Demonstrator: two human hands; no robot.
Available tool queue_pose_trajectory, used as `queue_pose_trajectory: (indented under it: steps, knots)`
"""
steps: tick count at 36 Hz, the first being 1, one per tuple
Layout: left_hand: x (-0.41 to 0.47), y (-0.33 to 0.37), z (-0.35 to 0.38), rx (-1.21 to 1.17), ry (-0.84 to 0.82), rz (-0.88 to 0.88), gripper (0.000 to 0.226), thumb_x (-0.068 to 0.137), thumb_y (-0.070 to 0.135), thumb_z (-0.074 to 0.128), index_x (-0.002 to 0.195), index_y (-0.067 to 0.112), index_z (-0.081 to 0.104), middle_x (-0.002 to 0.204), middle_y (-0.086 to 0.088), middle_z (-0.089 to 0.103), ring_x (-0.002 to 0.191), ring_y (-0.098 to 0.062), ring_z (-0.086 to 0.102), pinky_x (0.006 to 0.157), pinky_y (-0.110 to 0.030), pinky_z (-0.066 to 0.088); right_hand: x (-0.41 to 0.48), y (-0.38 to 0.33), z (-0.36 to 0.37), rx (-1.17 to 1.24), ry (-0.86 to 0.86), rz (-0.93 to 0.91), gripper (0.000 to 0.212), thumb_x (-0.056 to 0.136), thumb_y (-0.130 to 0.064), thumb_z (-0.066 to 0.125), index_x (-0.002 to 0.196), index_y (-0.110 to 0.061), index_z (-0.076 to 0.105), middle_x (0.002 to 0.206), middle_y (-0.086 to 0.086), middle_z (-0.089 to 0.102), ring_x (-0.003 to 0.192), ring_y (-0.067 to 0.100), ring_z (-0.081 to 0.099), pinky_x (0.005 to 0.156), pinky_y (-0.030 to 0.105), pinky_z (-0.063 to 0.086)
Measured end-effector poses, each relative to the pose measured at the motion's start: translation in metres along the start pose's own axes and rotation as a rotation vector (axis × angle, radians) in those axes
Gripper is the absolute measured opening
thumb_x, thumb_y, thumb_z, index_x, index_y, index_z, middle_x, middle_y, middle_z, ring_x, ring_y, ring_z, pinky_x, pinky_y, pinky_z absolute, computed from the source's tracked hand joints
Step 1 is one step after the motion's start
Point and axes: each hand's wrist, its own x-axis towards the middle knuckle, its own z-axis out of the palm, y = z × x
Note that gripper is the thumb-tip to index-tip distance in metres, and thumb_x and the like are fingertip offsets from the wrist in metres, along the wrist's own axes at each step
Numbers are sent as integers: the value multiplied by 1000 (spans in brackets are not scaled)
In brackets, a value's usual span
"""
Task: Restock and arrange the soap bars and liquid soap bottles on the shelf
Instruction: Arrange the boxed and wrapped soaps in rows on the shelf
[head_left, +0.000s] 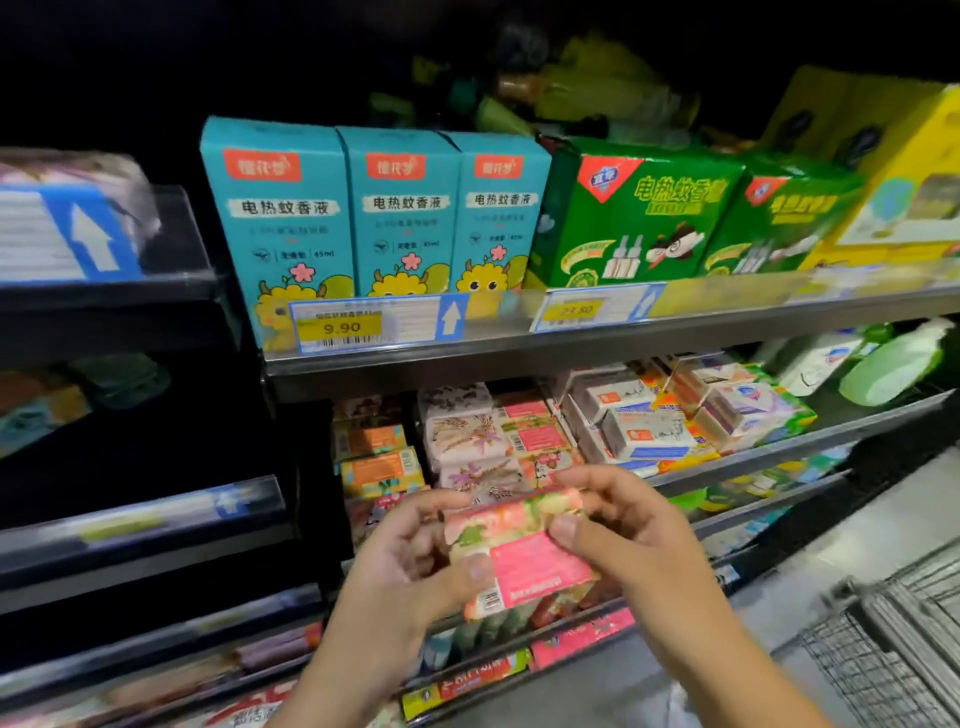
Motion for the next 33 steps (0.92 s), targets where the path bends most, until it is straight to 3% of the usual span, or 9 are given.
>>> queue_pose_trajectory:
  steps: [3,6,10,15,19,22,26,29,33]
  knots:
    - [3,13,17,-13,8,-102,39,67,19,86,102,9,71,96,-16,75,82,-35,71,74,-44,54,10,2,0,-25,3,72,42,67,-51,79,92,-19,72,80,9,60,76,17,57,72,27,41]
    - [6,14,28,22,15,-233,35,76,39,71,94,8,76,74,-16,68,52,-22,57,53,-28,39,19,10,-9,-49,-38,255,22,86,-42,70,87,-20,70,81,-24,71,88,-5,61,80,23,39]
    - [14,7,37,75,98,-276,25,92,33,65,98,10,73,71,-21,69,45,-22,51,39,-20,28,28,17,-28,-71,-106,377,30,89,-44,66,108,-20,67,91,-30,62,94,-10,51,87,27,35]
    - [26,7,54,284,79,-117,24,94,20,65,117,25,64,94,-4,74,65,-23,65,44,-29,48,42,21,-58,-2,-165,400,45,79,-58,65,109,-24,70,102,16,70,83,23,67,56,25,51]
    - [31,12,66,448,58,99,35,87,17,69,113,39,64,98,24,70,84,-3,68,70,-26,59,60,14,-75,80,-289,470,77,69,-68,61,126,-16,61,106,16,69,82,36,73,56,34,56]
    - [34,12,66,752,53,340,54,83,18,74,111,62,60,116,38,58,112,12,55,88,-10,47,69,8,-78,114,-327,462,60,79,-54,68,127,-18,61,122,16,67,86,35,73,68,37,61]
    - [40,5,60,655,-25,336,73,65,25,86,111,71,53,123,31,58,124,4,52,88,-15,51,75,3,-78,160,-286,279,8,89,-13,68,88,-7,63,69,5,67,56,10,63,50,26,53]
    - [43,-9,57,542,-68,314,76,59,39,93,120,64,55,130,25,57,127,-4,54,92,-24,54,82,8,-79,149,-269,172,14,76,-12,77,83,-10,66,69,6,65,60,15,64,55,31,54]
    - [47,-23,51,677,131,394,63,67,50,87,122,57,58,129,25,57,124,-7,57,97,-30,52,93,22,-69,-31,-283,-9,11,75,-13,81,81,-19,73,76,0,69,69,9,62,66,23,49]
